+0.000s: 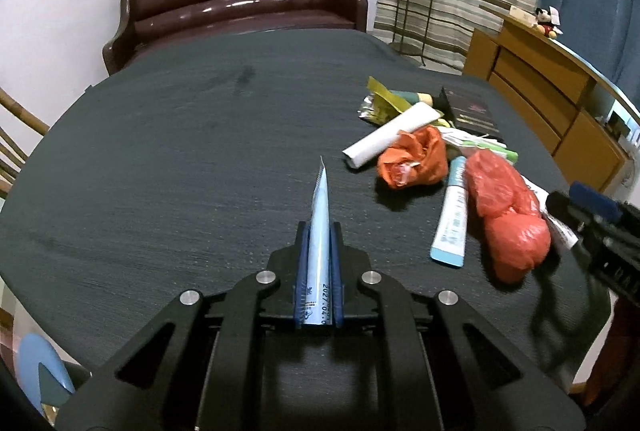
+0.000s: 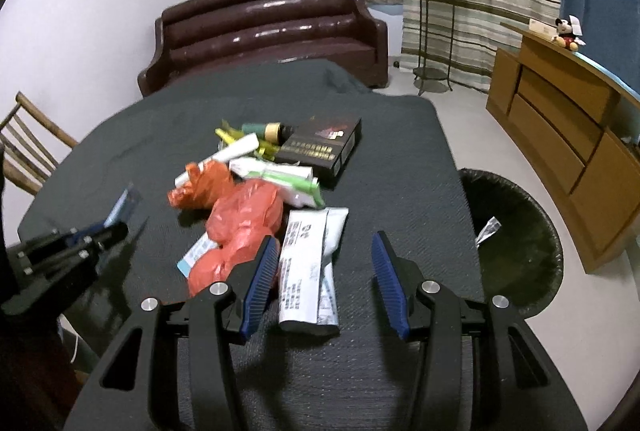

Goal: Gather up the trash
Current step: 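Grasp the blue-and-white tube with the left tool while the right tool grasps a white tube, then carry both held tubes over the black trash bin, then open both tools over the bin to drop the tubes inside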

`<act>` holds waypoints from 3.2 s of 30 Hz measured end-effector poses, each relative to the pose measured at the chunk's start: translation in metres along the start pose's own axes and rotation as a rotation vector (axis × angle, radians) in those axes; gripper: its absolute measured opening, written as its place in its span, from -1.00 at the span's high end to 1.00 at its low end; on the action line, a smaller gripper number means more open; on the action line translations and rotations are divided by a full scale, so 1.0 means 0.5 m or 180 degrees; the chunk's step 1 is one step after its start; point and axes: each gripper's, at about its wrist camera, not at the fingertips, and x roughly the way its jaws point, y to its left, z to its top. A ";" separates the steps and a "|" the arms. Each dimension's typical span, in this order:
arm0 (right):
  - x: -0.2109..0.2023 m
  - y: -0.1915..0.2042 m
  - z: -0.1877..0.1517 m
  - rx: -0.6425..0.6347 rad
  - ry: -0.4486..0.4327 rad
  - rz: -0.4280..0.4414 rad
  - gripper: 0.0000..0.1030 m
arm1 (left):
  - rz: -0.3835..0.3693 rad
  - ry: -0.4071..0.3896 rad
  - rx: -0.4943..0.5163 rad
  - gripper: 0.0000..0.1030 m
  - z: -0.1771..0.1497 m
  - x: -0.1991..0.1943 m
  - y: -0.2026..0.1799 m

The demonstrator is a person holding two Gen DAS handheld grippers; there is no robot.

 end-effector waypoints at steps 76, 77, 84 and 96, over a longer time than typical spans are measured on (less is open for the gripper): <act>0.010 -0.411 0.063 0.0721 -0.0426 -0.0720 0.56 | -0.0732 -0.0163 0.1135 0.80 0.159 0.139 -0.594; 0.012 -0.412 0.062 0.0728 -0.0421 -0.0717 0.56 | -0.0733 -0.0152 0.1142 0.80 0.159 0.142 -0.597; 0.023 -0.425 0.062 0.0773 -0.0390 -0.0713 0.55 | -0.0685 -0.0126 0.1145 0.70 0.164 0.159 -0.605; 0.024 -0.427 0.062 0.0849 -0.0391 -0.0730 0.28 | -0.0624 -0.0109 0.1082 0.13 0.169 0.171 -0.604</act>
